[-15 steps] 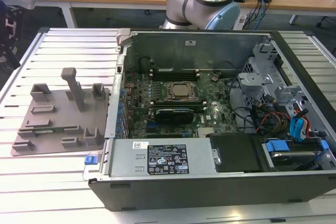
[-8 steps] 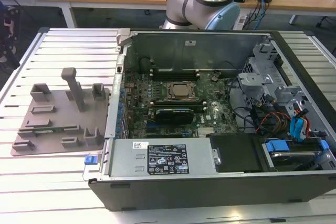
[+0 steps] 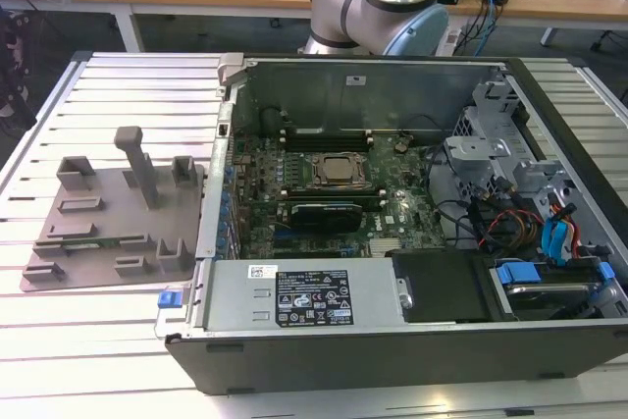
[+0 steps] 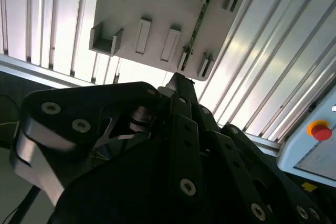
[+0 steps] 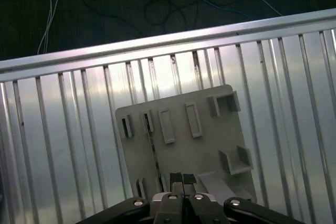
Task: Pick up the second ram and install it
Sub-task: 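Pick up the second ram and move it above second insertion slot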
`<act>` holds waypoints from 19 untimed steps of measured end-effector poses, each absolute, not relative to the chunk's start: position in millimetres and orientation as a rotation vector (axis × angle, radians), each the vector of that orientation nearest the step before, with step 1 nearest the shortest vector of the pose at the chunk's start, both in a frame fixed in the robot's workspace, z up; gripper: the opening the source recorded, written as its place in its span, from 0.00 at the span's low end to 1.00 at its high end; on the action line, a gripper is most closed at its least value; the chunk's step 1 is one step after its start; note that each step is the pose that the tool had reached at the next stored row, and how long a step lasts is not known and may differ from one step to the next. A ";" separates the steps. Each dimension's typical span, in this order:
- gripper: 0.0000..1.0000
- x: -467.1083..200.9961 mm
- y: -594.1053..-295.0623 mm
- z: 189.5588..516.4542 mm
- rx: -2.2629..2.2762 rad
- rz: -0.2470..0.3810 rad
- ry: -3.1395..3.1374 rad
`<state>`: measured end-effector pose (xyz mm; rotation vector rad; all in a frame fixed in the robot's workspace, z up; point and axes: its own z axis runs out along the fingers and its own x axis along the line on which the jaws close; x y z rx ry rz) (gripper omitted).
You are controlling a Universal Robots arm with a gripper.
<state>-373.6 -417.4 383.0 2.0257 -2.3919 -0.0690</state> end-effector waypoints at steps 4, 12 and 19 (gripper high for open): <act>0.16 -373.6 -417.4 383.0 2.026 -0.069 -2.391; 0.30 -373.6 -417.4 378.5 2.028 -0.069 -2.390; 0.30 -373.6 -417.4 368.8 2.027 -0.069 -2.390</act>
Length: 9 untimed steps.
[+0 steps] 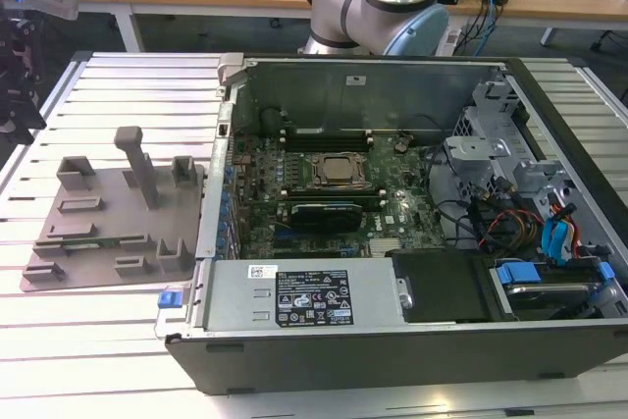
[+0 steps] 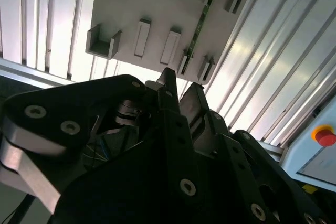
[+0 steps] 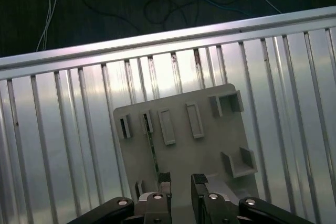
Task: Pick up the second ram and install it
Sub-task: 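Pick up the second ram and move it above second insertion slot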
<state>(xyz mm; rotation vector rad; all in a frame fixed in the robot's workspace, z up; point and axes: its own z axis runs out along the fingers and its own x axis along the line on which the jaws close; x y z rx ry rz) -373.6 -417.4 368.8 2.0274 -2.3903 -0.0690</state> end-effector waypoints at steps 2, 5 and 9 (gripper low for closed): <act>0.30 -373.6 -417.4 365.8 2.028 -0.069 -2.390; 0.30 -373.6 -417.4 362.0 2.027 -0.069 -2.390; 0.30 -373.6 -417.4 359.0 2.028 -0.069 -2.390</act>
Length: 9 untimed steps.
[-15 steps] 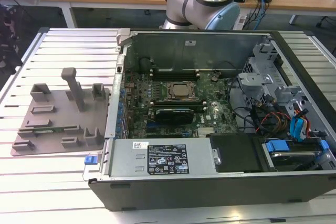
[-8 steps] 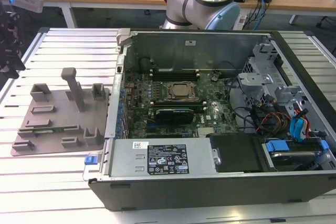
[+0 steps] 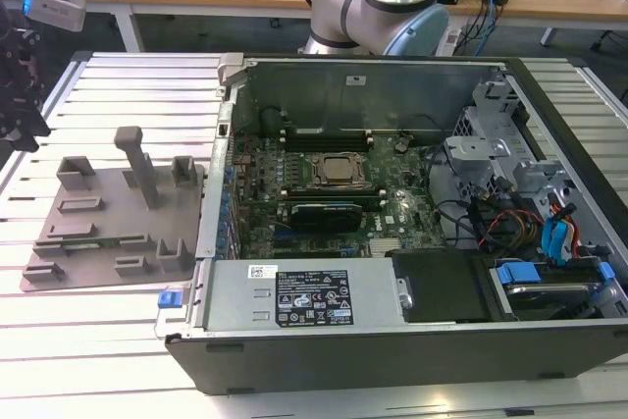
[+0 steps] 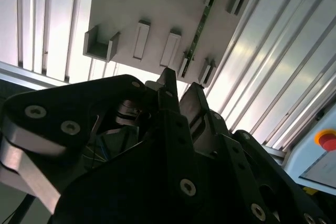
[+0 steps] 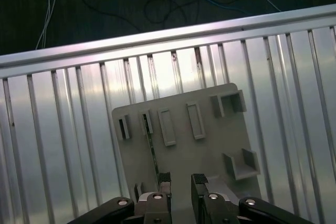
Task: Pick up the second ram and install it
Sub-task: 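Pick up the second ram and move it above second insertion slot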
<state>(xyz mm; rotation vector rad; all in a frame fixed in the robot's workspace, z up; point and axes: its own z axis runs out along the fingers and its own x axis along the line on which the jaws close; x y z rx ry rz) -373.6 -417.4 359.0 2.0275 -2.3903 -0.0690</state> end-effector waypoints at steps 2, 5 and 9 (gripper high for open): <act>0.30 -373.6 -417.4 357.3 2.027 -0.069 -2.390; 0.30 -373.6 -417.4 355.0 2.027 -0.069 -2.390; 0.30 -373.6 -417.4 351.8 2.027 -0.069 -2.390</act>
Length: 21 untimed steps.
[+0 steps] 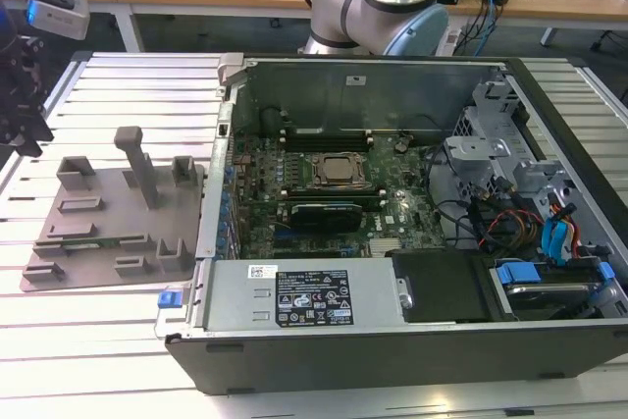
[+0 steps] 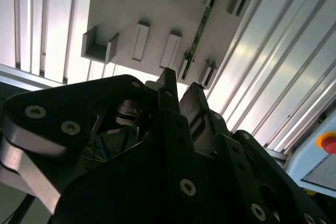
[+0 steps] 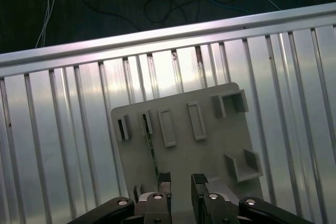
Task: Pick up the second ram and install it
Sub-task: 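Pick up the second ram and move it above second insertion slot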
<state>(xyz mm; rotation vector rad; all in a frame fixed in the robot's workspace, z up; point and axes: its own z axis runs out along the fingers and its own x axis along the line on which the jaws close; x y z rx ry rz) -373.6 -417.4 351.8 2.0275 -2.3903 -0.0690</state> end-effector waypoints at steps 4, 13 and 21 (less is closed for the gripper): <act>0.30 -373.6 -417.4 346.6 2.028 -0.069 -2.390; 0.30 -373.6 -417.4 334.0 2.027 -0.069 -2.390; 0.30 -373.6 -417.4 323.9 2.028 -0.069 -2.390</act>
